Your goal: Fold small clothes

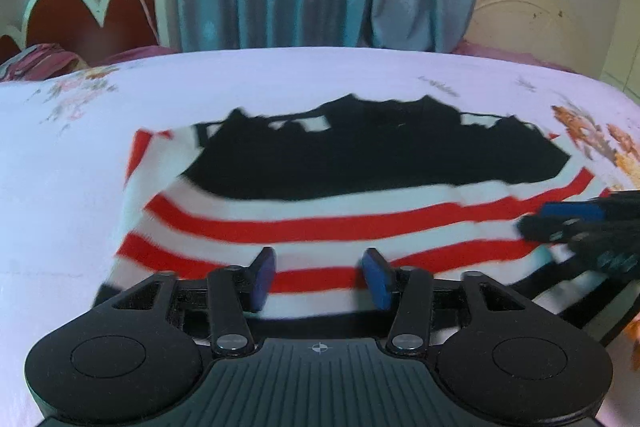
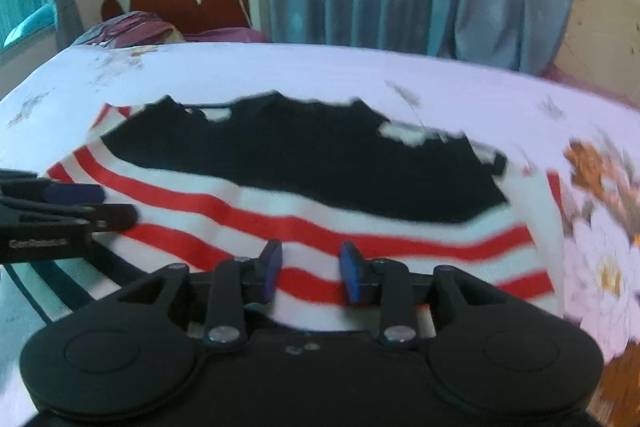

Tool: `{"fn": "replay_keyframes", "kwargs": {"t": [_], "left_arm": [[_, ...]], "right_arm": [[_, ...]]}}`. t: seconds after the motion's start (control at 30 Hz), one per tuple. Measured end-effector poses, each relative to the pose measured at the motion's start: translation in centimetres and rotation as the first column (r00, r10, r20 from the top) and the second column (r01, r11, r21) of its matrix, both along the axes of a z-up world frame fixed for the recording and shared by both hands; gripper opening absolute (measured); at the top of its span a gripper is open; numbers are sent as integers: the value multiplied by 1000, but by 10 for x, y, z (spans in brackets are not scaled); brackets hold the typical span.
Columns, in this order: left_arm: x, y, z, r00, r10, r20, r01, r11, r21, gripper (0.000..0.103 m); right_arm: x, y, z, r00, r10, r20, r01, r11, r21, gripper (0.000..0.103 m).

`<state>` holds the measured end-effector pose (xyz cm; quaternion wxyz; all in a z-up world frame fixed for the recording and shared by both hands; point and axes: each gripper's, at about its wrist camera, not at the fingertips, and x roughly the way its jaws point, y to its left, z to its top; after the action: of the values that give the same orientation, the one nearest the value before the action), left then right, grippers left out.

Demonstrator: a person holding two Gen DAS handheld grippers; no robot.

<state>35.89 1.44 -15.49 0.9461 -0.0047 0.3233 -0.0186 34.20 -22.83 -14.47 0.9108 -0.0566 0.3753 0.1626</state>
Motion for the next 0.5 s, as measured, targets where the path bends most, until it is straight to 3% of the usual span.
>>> {"fn": "replay_keyframes", "kwargs": {"t": [0.07, 0.23, 0.33, 0.43, 0.5], "left_arm": [[-3, 12, -1, 1000, 29, -7, -29, 999, -13, 64], [-11, 21, 2, 998, 61, -17, -61, 998, -6, 64], [-14, 20, 1, 997, 72, -15, -72, 997, -3, 64], [-15, 19, 1, 997, 81, -19, -81, 997, 3, 64], [-17, 17, 2, 997, 80, -21, -80, 997, 18, 64]], "right_arm": [[-1, -12, 2, 1000, -25, -13, 25, 999, 44, 31], [-14, -33, 6, 996, -84, -3, 84, 996, 29, 27], [-24, -36, 4, 996, -82, 17, 83, 996, -27, 29], [-29, -48, 6, 993, -116, 10, 116, 993, 17, 31], [-32, -56, 2, 992, -124, -5, 124, 992, -1, 31]]}}
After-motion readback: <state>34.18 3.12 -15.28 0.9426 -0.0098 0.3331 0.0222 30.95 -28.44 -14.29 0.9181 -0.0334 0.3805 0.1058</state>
